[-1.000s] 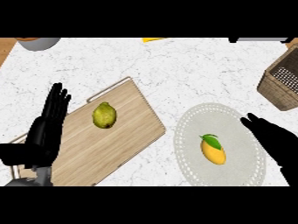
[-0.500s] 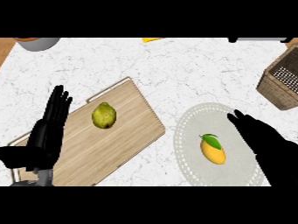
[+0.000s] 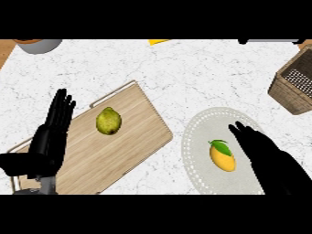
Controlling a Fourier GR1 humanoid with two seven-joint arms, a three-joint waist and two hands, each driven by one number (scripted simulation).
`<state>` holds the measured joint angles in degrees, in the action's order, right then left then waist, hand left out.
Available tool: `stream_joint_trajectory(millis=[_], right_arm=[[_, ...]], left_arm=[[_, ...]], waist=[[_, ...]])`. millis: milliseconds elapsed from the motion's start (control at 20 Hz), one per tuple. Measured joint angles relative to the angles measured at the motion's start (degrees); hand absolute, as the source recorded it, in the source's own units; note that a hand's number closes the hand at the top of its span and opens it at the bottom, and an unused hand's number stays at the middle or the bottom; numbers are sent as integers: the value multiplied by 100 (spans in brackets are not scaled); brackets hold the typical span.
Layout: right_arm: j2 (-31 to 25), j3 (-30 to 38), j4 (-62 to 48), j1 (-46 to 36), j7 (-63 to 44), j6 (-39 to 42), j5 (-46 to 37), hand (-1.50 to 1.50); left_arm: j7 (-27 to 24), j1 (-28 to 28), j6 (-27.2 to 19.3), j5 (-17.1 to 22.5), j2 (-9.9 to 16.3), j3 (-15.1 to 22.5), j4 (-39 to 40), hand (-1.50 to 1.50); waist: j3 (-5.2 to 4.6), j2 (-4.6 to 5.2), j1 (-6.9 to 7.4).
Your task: Pick the lemon from the placemat and place it in the basket
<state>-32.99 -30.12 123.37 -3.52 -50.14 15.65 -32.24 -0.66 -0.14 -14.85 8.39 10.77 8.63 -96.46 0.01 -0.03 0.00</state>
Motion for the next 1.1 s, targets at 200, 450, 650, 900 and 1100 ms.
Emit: stream_joint_trajectory(millis=[200, 450, 650, 900, 1100], right_arm=[[386, -125, -307, 102, 228, -100, -533, -150], [661, 43, -632, 183, 605, -111, -961, -150], [891, 172, -961, 229, 926, -153, -1224, -150], [1213, 288, -1196, 295, 1154, -42, -1497, -150], [1430, 411, -1577, 184, 1322, 27, -1647, -150]], left_arm=[[-25, 83, 104, -60, -40, -73, -83, 0], [-46, 179, 235, -134, -111, -163, -98, 0], [-74, 38, 240, -246, -262, -212, 100, 0], [22, 41, 356, -307, -326, -302, 19, 0], [9, -14, 397, -385, -392, -357, 88, 0]], waist=[[-1, 0, 4], [0, 0, 4], [0, 2, 0], [-1, 1, 2], [-2, 1, 6]])
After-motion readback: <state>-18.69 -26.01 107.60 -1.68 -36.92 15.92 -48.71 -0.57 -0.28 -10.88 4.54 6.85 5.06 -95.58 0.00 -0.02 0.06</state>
